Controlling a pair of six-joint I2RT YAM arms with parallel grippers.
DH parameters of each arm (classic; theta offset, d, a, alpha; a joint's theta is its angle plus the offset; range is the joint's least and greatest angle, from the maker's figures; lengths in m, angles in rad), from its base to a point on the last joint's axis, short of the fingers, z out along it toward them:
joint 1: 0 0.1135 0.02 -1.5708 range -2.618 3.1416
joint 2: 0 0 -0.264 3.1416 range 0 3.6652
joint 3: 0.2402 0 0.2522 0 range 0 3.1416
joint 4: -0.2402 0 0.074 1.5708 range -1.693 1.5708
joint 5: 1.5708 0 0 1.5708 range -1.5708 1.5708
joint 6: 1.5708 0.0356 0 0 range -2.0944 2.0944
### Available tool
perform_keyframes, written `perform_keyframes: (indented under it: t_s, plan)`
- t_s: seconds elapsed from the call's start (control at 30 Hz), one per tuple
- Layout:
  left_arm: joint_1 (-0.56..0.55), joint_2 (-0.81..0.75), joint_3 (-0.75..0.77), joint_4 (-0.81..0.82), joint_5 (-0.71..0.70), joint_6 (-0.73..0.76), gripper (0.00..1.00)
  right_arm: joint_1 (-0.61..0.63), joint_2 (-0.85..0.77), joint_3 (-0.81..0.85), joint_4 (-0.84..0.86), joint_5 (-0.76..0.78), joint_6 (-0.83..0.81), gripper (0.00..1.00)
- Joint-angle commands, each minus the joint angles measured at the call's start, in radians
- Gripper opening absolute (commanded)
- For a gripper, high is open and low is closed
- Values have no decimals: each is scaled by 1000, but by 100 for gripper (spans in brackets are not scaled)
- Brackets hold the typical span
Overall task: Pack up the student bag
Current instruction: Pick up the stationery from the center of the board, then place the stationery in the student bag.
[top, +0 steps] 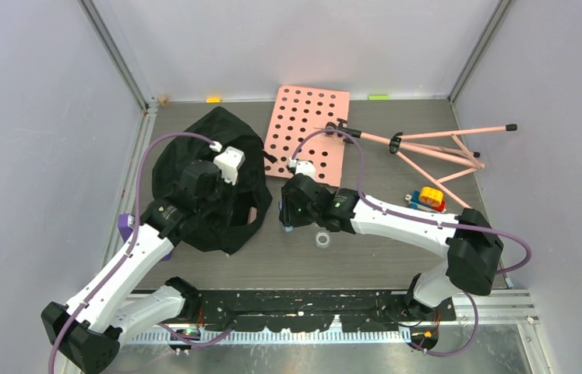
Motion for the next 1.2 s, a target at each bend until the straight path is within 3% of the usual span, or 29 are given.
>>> perform_keyframes:
  t_s: [0.0, 0.3, 0.53, 1.17]
  plan:
    - [1, -31, 8, 23, -14, 3, 0, 8, -52, 58, 147, -66, -30, 8]
    - [1, -31, 7, 22, -14, 2, 0, 23, 24, 114, 382, -146, -57, 7]
    - [1, -24, 8, 22, -6, 1, 0, 30, 93, 182, 360, -199, -33, 6]
    - [1, -16, 8, 24, -1, 1, 0, 49, 114, 106, 363, -244, 74, 4]
